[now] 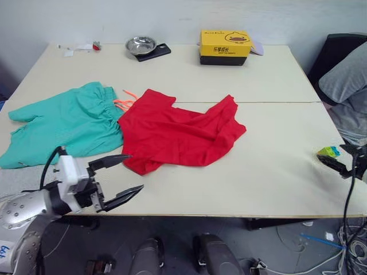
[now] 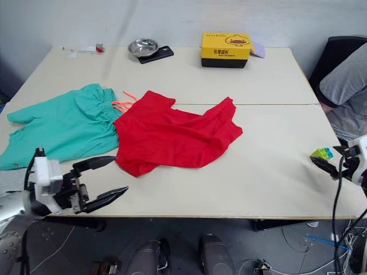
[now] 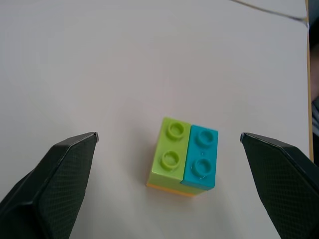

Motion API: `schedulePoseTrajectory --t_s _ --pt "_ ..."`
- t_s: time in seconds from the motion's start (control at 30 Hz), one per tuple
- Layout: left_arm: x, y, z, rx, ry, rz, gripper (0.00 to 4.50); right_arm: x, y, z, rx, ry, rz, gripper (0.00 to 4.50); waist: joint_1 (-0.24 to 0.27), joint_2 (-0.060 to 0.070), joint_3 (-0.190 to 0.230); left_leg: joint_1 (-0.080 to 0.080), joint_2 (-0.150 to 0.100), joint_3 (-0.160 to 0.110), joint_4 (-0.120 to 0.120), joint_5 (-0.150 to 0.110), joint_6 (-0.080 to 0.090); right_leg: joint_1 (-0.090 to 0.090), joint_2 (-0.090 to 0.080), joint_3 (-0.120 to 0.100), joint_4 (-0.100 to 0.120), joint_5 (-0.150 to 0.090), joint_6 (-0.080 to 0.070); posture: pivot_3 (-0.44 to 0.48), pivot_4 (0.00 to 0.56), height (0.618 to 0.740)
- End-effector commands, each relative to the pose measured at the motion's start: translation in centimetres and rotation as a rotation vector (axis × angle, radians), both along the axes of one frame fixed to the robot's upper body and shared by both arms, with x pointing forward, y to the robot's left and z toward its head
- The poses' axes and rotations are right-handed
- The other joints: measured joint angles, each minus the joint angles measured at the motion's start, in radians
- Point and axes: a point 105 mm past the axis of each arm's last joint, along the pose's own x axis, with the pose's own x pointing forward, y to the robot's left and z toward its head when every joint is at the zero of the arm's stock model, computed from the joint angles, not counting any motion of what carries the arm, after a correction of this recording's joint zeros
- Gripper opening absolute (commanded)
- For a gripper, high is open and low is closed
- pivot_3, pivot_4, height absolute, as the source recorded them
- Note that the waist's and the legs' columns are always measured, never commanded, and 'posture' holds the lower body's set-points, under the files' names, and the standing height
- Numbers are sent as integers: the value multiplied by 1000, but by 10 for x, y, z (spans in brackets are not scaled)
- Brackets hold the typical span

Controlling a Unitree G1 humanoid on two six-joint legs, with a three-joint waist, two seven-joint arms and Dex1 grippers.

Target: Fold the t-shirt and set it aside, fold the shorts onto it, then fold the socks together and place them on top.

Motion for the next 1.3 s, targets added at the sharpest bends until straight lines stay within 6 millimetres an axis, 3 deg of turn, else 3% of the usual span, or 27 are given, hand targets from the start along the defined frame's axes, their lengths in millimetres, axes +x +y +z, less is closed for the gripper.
schedulePoseTrajectory --t_s 0.03,0.1,0.3,0.4,0.53,0.67,0.9,1.1,1.3 --pt "0 21 0 26 -7 56 4500 3 17 41 -20 -77 116 4480 -5 0 0 0 0 0 0 0 0 0 0 0 0 0 0 0 150 740" --pt "2 33 -4 37 10 92 4500 9 38 51 -19 -66 199 4480 -6 0 0 0 1 0 0 -1 0 0 0 0 0 0 0 0 150 740" --pt "7 66 -13 74 72 218 4500 36 134 67 -17 45 498 4480 -12 1 1 0 2 0 -3 -4 -4 -3 0 -1 1 -1 -2 0 150 740" --pt "10 66 -17 100 82 229 4500 42 159 69 -8 49 562 4480 0 0 1 -2 2 -1 -3 -5 -6 -4 -1 -2 1 -2 -4 0 150 740" --pt "25 33 -27 124 111 158 4500 60 196 63 -71 -12 661 4480 14 1 1 -6 1 -2 -3 -5 -2 -6 -2 -3 -1 -3 -5 0 150 740" --pt "52 6 -32 137 61 130 4500 70 206 57 -80 -40 677 4480 29 1 1 -14 1 -2 0 -4 0 -12 -2 -4 0 -2 -3 0 150 740" --pt "96 -36 -37 172 -1 95 4500 49 212 52 -54 -65 796 4480 35 1 1 -19 0 1 3 -1 -2 -18 -1 -2 5 -1 0 0 150 740" --pt "107 -68 -48 240 -52 -42 4500 26 214 53 -42 -230 825 4480 29 1 1 -17 0 3 3 1 -3 -18 0 0 7 0 2 0 150 740" --pt "118 -94 -54 272 -100 -111 4500 4 196 31 -53 -215 730 4480 38 1 1 -17 0 1 4 3 -2 -17 1 -1 9 1 4 0 150 740"
